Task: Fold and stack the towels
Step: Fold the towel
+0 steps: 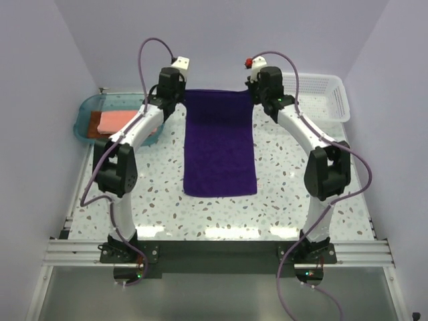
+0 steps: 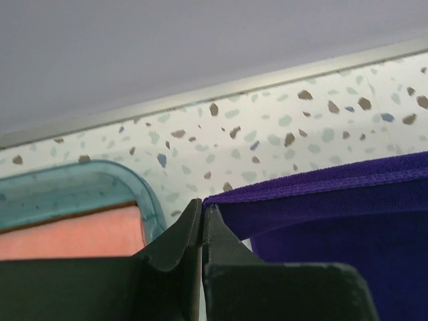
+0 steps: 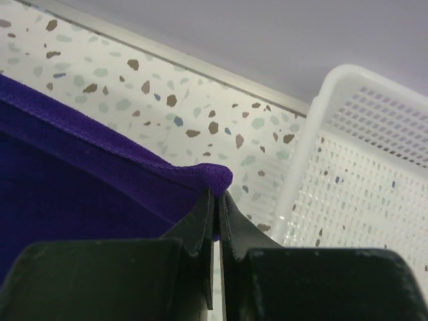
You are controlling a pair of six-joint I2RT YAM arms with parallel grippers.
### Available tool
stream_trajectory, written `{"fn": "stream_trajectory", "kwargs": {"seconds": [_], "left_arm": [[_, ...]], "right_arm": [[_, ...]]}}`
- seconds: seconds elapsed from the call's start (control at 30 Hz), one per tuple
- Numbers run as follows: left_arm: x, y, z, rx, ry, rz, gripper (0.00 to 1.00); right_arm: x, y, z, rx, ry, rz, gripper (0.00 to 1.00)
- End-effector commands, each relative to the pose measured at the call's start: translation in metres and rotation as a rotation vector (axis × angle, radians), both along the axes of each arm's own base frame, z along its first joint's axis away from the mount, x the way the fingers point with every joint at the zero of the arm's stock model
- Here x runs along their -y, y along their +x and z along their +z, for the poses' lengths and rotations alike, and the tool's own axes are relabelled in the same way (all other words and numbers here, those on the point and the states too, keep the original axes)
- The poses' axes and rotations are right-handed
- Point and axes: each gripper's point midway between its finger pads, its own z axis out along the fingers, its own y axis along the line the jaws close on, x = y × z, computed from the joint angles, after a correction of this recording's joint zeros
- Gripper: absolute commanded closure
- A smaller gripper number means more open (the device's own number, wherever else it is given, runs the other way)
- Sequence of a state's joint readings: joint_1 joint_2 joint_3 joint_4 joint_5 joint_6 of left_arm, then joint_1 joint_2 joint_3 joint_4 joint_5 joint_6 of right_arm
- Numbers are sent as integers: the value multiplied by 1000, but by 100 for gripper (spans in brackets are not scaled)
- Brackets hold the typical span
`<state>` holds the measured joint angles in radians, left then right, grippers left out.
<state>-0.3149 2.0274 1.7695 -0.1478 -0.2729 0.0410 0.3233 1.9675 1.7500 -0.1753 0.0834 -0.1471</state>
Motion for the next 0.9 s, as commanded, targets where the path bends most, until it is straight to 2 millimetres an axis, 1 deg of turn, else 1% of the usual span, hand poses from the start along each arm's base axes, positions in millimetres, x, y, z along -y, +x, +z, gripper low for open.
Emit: {"fn": "stream_trajectory", "kwargs": {"seconds": [0.0,0.03,0.07,0.13,0.17,0.2,0.27,0.3,0.33,0.37,0.4,0.43,0.47,0.5,0.53,0.57,0.6,0.63,0.67,0.7,0.73,0.77,0.83,0.87], "left_arm": [[-16,-29,26,7,-98,22,99],[-15,-39,31,1,-132,21,100],[-11,-47,26,-27,-152,2,100],[-11,-70,11,-106,-193,8,100],[-6,-82,1,-154,-215,-18,100],[-5,-97,-12,-195,-231,-20,100],[-1,-117,-31,-267,-287,-19,100],[-3,-131,-53,-326,-293,-3,100],[-2,-141,-54,-339,-320,1,100],[1,-149,-62,-367,-333,-14,100],[-3,-162,-74,-396,-332,-4,100],[-3,-168,-80,-413,-338,3,100],[-4,-174,-86,-429,-338,6,100],[-2,-185,-97,-464,-349,-6,100],[1,-190,-98,-471,-357,-18,100],[4,-194,-101,-480,-361,-30,100],[3,-201,-110,-500,-357,-27,100],[5,-204,-111,-501,-355,-34,100],[6,-206,-116,-508,-354,-37,100],[7,-210,-123,-526,-346,-40,100],[7,-211,-125,-535,-343,-45,100],[7,-212,-128,-544,-339,-46,100],[6,-208,-125,-542,-324,-49,100],[3,-208,-125,-549,-304,-36,100]], "right_arm": [[31,-29,19,-31,1,-65,100],[33,-39,10,-77,-5,-70,100],[36,-48,13,-88,2,-77,100],[37,-67,-5,-169,16,-82,100],[38,-76,-9,-194,23,-84,100],[38,-82,-12,-217,48,-97,100],[34,-100,-28,-294,79,-88,100],[32,-107,-30,-316,106,-92,100],[30,-115,-35,-349,116,-89,100],[31,-123,-46,-386,127,-95,100],[31,-130,-49,-404,156,-113,100],[26,-137,-54,-434,180,-97,100],[27,-146,-65,-468,181,-105,100],[27,-152,-70,-488,199,-119,100],[27,-156,-71,-494,211,-121,100],[28,-165,-81,-523,216,-135,100],[29,-169,-86,-537,219,-143,100],[29,-172,-89,-544,227,-148,100],[29,-180,-100,-579,237,-156,100],[28,-183,-104,-588,247,-158,100],[26,-182,-106,-582,264,-156,100],[24,-188,-113,-601,275,-153,100],[23,-188,-115,-605,283,-147,100],[23,-185,-111,-595,279,-146,100]]}}
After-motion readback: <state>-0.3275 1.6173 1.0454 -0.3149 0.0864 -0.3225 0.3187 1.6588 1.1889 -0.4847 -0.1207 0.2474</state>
